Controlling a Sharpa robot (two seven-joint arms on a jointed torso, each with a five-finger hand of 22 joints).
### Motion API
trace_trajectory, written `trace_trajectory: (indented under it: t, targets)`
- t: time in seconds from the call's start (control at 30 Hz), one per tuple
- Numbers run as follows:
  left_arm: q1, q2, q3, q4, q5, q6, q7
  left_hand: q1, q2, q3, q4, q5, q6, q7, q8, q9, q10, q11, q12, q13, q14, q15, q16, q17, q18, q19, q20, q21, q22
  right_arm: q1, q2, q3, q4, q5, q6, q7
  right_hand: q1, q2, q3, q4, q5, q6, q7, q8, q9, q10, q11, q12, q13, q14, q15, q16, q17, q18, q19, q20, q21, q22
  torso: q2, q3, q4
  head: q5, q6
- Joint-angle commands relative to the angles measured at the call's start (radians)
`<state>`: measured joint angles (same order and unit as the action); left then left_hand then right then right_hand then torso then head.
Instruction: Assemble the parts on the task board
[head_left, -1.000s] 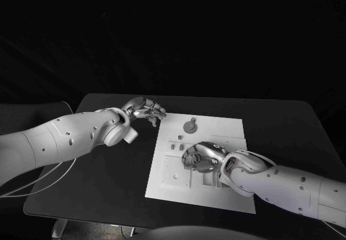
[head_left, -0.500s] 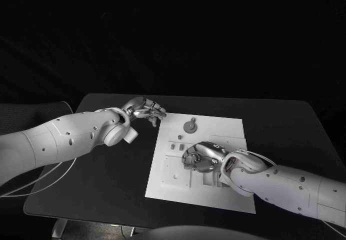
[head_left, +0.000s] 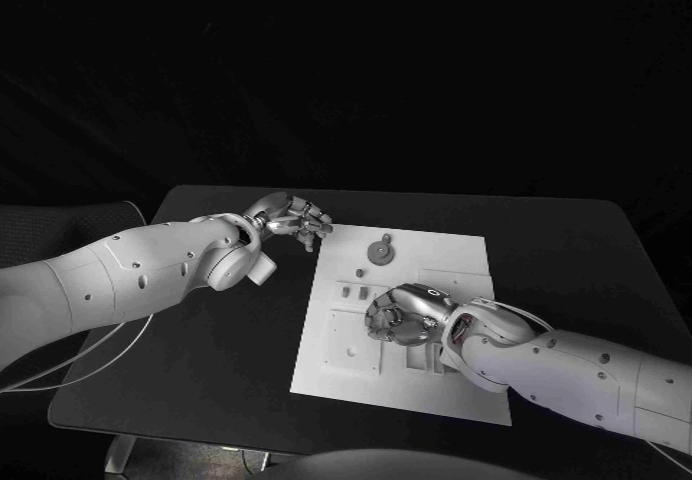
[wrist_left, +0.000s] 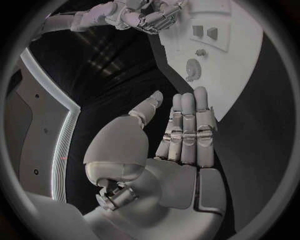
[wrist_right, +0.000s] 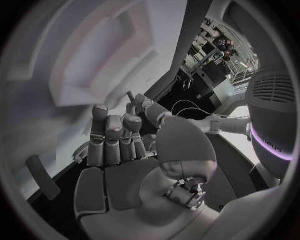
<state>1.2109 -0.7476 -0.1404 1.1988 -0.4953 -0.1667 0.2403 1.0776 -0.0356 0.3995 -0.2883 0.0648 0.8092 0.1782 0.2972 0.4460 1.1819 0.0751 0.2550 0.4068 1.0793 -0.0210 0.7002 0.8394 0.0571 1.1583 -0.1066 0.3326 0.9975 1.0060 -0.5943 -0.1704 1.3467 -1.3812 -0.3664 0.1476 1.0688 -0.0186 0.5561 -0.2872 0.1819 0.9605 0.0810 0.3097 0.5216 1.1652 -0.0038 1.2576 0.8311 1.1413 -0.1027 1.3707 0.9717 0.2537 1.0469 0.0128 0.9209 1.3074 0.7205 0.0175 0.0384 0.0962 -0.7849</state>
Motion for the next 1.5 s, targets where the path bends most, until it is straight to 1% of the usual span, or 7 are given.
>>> trace_trajectory:
  t: [0.03, 0.23, 0.53, 0.87, 1.0, 1.3, 1.5]
  targets:
    - [0.001, 0.001, 0.001, 0.002, 0.0, 0.013, 0.005, 0.002, 0.004, -0.004, 0.001, -0.003, 0.0, 0.004, 0.004, -0.001, 0.002, 0.003, -0.005, 0.001, 0.002, 0.008, -0.004, 0.002, 0.012, 0.004, -0.004, -0.006, 0.002, -0.001, 0.004, -0.001, -0.001, -0.012, 0.018, 0.008, -0.006, -0.003, 0.003, -0.003, 0.003, 0.021, 0.024, 0.007, 0.001, -0.002, -0.003, -0.003, 0.002, 0.001, -0.006, 0.003, 0.002, 0.008, 0.004, -0.001, 0.001, 0.012, 0.0, 0.0007, -0.0001, -0.001, -0.001]
    - [0.001, 0.002, 0.001, 0.002, 0.0, 0.013, 0.005, 0.002, 0.004, -0.004, 0.001, -0.003, 0.0, 0.004, 0.004, -0.002, 0.003, 0.003, -0.006, 0.001, 0.002, 0.008, -0.005, 0.002, 0.012, 0.004, -0.004, -0.007, 0.002, -0.001, 0.008, -0.001, -0.003, -0.013, 0.02, 0.008, -0.006, -0.003, 0.003, -0.003, 0.003, 0.021, 0.024, 0.007, 0.001, -0.002, -0.003, -0.003, 0.002, 0.001, -0.006, 0.003, 0.002, 0.008, 0.004, -0.001, 0.001, 0.012, 0.0, 0.001, 0.0002, -0.001, -0.002]
    - [0.001, 0.002, 0.001, 0.002, 0.0, 0.013, 0.004, 0.002, 0.004, -0.004, 0.001, -0.003, 0.0, 0.004, 0.004, -0.002, 0.003, 0.003, -0.006, 0.002, 0.002, 0.008, -0.005, 0.003, 0.011, 0.004, -0.004, -0.007, 0.002, -0.002, 0.009, -0.001, -0.01, -0.016, 0.026, 0.005, -0.006, -0.003, 0.003, -0.003, 0.003, 0.021, 0.024, 0.006, 0.001, -0.002, -0.003, -0.003, 0.002, 0.001, -0.006, 0.003, 0.002, 0.008, 0.004, -0.001, 0.001, 0.012, 0.0, -0.0001, 0.0005, -0.001, -0.001]
    - [0.001, 0.0, 0.001, 0.003, -0.001, 0.012, 0.003, 0.003, 0.004, -0.005, 0.001, -0.003, 0.0, 0.004, 0.004, -0.002, 0.003, 0.003, -0.007, 0.002, 0.002, 0.009, -0.006, 0.004, 0.011, 0.004, -0.004, -0.008, 0.002, -0.002, 0.006, -0.002, -0.009, -0.026, 0.045, -0.002, -0.006, -0.004, 0.002, -0.003, 0.003, 0.021, 0.024, 0.006, 0.002, -0.003, -0.003, -0.003, 0.002, 0.0, -0.006, 0.003, 0.002, 0.008, 0.003, -0.001, 0.001, 0.012, 0.0, -0.0007, 0.0006, -0.002, -0.003]
    - [0.001, 0.0, 0.001, 0.003, -0.001, 0.012, 0.003, 0.004, 0.004, -0.004, 0.001, -0.003, 0.0, 0.004, 0.004, -0.002, 0.003, 0.003, -0.007, 0.002, 0.002, 0.009, -0.006, 0.004, 0.012, 0.004, -0.004, -0.008, 0.002, -0.002, 0.007, -0.003, -0.008, -0.031, 0.056, -0.007, -0.006, -0.005, 0.002, -0.003, 0.003, 0.021, 0.024, 0.006, 0.002, -0.003, -0.003, -0.003, 0.002, 0.0, -0.006, 0.003, 0.002, 0.008, 0.003, -0.001, 0.001, 0.012, 0.0, -0.0003, 0.0006, -0.002, -0.005]
    - [0.001, -0.001, 0.001, 0.003, -0.001, 0.011, 0.001, 0.004, 0.005, -0.004, 0.002, -0.003, 0.0, 0.004, 0.004, -0.002, 0.003, 0.003, -0.008, 0.002, 0.002, 0.009, -0.007, 0.005, 0.011, 0.004, -0.004, -0.008, 0.002, -0.002, 0.007, -0.003, -0.01, -0.034, 0.064, -0.016, -0.008, -0.016, -0.002, -0.003, -0.004, 0.018, 0.025, 0.004, 0.002, -0.007, -0.003, -0.005, 0.003, -0.004, -0.006, 0.001, 0.002, 0.008, -0.001, 0.0, 0.0, 0.012, 0.0, -0.0001, 0.0006, -0.001, -0.006]
    - [0.001, -0.001, 0.001, 0.003, -0.001, 0.011, 0.001, 0.004, 0.005, -0.004, 0.002, -0.003, 0.0, 0.005, 0.004, -0.003, 0.003, 0.003, -0.008, 0.003, 0.002, 0.009, -0.007, 0.005, 0.011, 0.004, -0.004, -0.009, 0.002, -0.002, 0.008, -0.003, -0.012, -0.035, 0.057, -0.023, -0.009, -0.026, -0.004, -0.003, -0.009, 0.001, 0.03, -0.007, -0.002, -0.012, 0.002, -0.007, 0.004, -0.009, -0.002, 0.0, 0.002, 0.008, -0.006, 0.002, -0.003, 0.012, 0.0, -0.0001, 0.0006, -0.001, -0.006]
